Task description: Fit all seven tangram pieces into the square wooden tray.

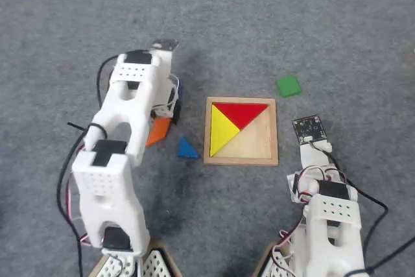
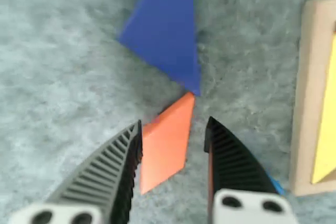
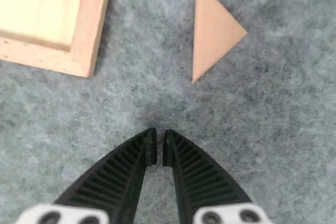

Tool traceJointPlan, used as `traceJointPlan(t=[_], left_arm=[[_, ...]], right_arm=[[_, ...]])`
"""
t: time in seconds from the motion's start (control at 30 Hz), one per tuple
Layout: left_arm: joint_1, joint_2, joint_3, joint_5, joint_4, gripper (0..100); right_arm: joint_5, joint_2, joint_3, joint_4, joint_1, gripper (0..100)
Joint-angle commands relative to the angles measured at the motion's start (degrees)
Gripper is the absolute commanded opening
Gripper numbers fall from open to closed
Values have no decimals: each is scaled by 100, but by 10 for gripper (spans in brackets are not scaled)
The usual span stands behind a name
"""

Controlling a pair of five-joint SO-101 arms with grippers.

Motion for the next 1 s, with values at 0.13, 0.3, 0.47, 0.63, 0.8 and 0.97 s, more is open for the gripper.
traceJointPlan(t=[0.13,0.3,0.47,0.63,0.8,0.97], left_arm=[[-44,-1240,4,-211,246,178],[-35,-1565,831,-422,-79,179],[-35,-1495,1736,-501,-923,179],[-44,-1055,1798,-492,-1231,178],[-35,-642,1736,-484,-1301,178],[-35,-580,1745,-492,-1204,129]], right_arm=[[-9,-136,-26,-57,40,41],[-9,-136,-26,-57,40,41],[-9,-136,-26,-57,40,41],[-9,-136,-26,-57,40,41],[-9,-136,-26,-57,40,41],[-9,-136,-26,-57,40,41]])
